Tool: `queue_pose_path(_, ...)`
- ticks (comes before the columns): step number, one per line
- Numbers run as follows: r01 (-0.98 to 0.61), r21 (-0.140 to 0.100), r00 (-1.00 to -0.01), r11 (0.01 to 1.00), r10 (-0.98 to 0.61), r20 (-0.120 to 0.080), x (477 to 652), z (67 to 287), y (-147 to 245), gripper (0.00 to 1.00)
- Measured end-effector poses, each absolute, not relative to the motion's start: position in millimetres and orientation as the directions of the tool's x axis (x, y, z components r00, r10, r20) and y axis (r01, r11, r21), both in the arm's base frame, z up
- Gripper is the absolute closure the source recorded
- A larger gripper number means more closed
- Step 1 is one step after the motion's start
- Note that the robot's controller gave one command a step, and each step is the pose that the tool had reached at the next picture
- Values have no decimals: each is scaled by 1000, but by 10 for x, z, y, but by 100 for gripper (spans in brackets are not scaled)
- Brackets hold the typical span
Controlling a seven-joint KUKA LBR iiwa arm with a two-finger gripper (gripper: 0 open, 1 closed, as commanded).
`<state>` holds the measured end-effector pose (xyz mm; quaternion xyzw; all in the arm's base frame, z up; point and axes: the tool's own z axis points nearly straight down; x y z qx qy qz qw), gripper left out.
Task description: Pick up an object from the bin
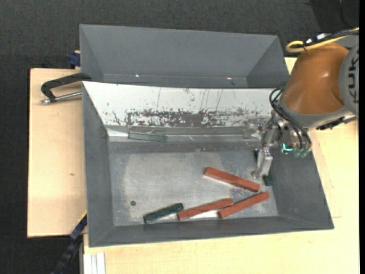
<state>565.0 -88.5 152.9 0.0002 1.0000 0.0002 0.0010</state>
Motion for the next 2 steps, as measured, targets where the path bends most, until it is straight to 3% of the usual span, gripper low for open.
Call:
queue_pose_path(1,-16,0,-1000,1000,-16,-2,5517,714,-709,100)
queue_pose_path(2,-16,0,-1000,1000,-16,-2,5517,714,-709,100)
